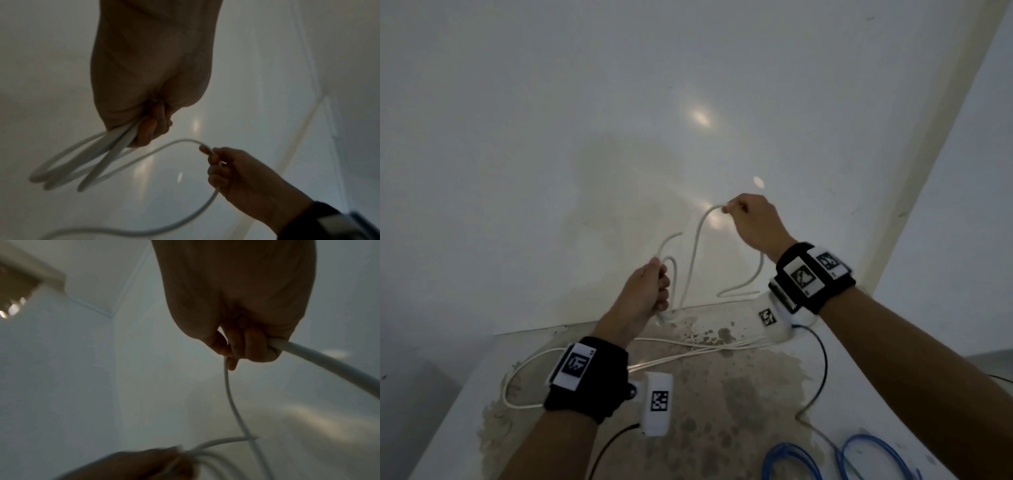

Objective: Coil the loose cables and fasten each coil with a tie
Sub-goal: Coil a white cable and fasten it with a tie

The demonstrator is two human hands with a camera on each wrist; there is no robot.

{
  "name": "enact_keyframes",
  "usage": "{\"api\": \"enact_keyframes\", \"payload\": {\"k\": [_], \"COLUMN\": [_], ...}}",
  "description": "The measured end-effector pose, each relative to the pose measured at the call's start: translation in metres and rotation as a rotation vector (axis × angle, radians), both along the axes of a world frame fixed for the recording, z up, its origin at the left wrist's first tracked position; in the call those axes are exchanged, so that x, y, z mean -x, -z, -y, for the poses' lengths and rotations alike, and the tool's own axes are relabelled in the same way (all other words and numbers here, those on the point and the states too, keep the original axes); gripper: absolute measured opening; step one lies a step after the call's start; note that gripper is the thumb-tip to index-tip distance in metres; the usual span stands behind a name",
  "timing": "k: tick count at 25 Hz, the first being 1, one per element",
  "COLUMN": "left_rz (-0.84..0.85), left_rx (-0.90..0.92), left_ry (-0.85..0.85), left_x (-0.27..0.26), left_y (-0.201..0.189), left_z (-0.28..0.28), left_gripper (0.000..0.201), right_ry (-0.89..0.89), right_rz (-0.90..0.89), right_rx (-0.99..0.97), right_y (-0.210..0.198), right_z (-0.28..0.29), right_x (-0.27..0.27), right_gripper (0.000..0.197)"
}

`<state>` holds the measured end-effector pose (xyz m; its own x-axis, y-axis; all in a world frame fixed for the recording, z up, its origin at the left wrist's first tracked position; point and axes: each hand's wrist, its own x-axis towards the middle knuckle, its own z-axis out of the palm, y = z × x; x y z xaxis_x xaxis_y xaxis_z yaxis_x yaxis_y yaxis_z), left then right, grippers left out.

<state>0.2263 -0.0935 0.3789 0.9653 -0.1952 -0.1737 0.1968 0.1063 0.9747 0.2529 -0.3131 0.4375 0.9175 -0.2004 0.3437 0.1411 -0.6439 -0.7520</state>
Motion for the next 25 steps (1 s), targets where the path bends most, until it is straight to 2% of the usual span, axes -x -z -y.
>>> {"api": "enact_keyframes", "payload": {"k": [3, 5, 7, 12, 14, 17, 19, 21, 23, 25], "left_rz": [-0.196, -0.211, -0.189, -0.233, -0.259, -0.276, -0.267, -0.271, -0.275, -0.277], "left_rx": [0.295, 0.426, 0.483, 0.548, 0.630, 0.742, 0.698, 0.561, 0.433, 0.346], "left_ry": [0.040, 0.059, 0.075, 0.062, 0.062, 0.161, 0.259, 0.357, 0.430, 0.462], "left_x": [-0.002, -0.007, -0.009, -0.005, -0.004, -0.002, 0.001, 0.005, 0.009, 0.013], "left_y": [0.004, 0.004, 0.003, 0.004, 0.006, 0.001, -0.009, -0.018, -0.027, -0.036], "left_z": [0.020, 0.022, 0.019, 0.013, 0.011, 0.000, -0.009, -0.018, -0.029, -0.041], "left_gripper": [0.040, 0.048, 0.050, 0.034, 0.024, 0.011, 0.009, 0.017, 0.026, 0.028], "right_ry": [-0.271, -0.388, -0.447, -0.452, -0.459, -0.608, -0.775, -0.859, -0.837, -0.719], "right_rz": [0.028, 0.052, 0.053, 0.008, -0.019, -0.223, -0.417, -0.599, -0.734, -0.798], "right_rx": [-0.072, -0.008, 0.007, -0.095, -0.116, -0.093, -0.033, 0.076, 0.258, 0.438], "right_y": [0.008, 0.021, 0.040, 0.088, 0.102, 0.125, 0.135, 0.139, 0.137, 0.129], "right_z": [-0.040, -0.052, -0.054, -0.052, -0.051, -0.039, -0.020, 0.005, 0.032, 0.060], "right_x": [0.041, 0.062, 0.074, 0.088, 0.091, 0.095, 0.097, 0.091, 0.079, 0.065], "right_gripper": [0.028, 0.027, 0.025, 0.021, 0.020, 0.024, 0.035, 0.042, 0.046, 0.046]}}
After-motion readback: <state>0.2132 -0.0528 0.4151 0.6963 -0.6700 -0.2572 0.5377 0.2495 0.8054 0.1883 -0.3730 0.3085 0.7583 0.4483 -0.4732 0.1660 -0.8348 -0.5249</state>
